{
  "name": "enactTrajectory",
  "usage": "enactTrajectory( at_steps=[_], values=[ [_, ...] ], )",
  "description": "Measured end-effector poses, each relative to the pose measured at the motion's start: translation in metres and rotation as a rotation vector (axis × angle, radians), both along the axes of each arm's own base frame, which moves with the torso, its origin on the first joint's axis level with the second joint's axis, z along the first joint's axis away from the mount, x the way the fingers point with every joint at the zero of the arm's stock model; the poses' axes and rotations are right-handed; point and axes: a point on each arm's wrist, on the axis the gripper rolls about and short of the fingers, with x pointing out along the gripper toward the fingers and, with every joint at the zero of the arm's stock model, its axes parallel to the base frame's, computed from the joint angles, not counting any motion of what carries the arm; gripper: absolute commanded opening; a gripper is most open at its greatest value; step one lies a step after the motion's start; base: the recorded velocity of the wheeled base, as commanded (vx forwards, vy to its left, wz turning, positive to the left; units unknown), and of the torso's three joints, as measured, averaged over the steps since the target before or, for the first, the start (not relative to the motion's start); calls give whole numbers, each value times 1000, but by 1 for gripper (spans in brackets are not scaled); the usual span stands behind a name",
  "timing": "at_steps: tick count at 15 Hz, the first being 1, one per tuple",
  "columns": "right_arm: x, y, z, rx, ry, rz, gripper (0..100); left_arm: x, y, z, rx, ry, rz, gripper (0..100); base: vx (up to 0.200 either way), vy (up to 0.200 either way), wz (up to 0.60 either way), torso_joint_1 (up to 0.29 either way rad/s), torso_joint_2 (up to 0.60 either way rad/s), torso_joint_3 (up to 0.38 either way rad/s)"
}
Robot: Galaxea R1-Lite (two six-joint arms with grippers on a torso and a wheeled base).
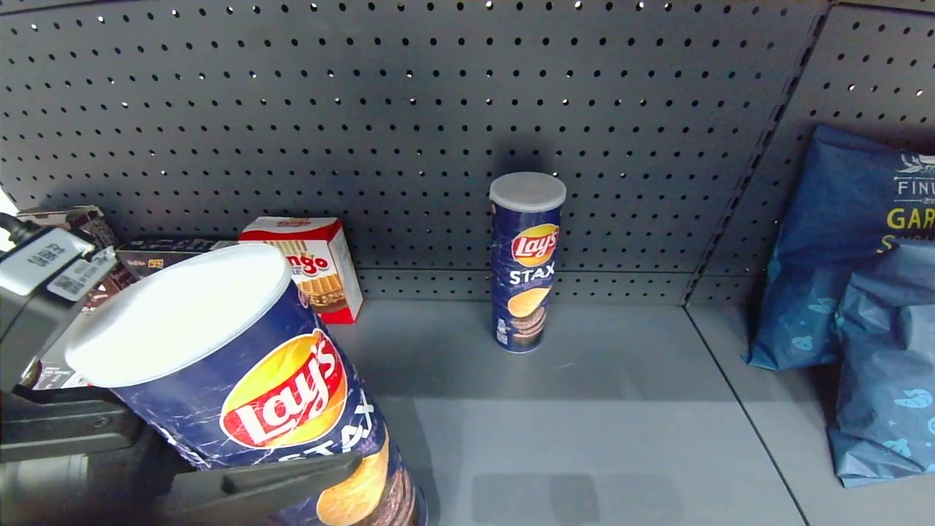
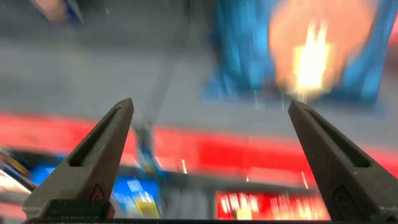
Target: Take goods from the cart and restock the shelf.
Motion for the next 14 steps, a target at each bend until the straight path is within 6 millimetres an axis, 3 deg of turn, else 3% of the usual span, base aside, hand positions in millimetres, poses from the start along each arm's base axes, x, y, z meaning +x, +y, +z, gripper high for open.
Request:
enactTrajectory(
  at_steps=[3, 5, 10, 14],
  values=[
    [1, 1, 59, -16, -39, 109, 100, 3, -3, -3, 20, -6, -8, 0, 0, 0, 0, 0, 0, 0],
    [15, 3, 88, -44, 12, 253, 100, 5, -4, -5, 25, 1, -7, 0, 0, 0, 0, 0, 0, 0],
    [72, 18, 118, -66, 88, 493, 100, 10, -5, -9, 35, 20, -3, 0, 0, 0, 0, 0, 0, 0],
    [121, 49, 130, -101, 152, 611, 100, 13, -7, -11, 43, 30, 5, 0, 0, 0, 0, 0, 0, 0]
  ],
)
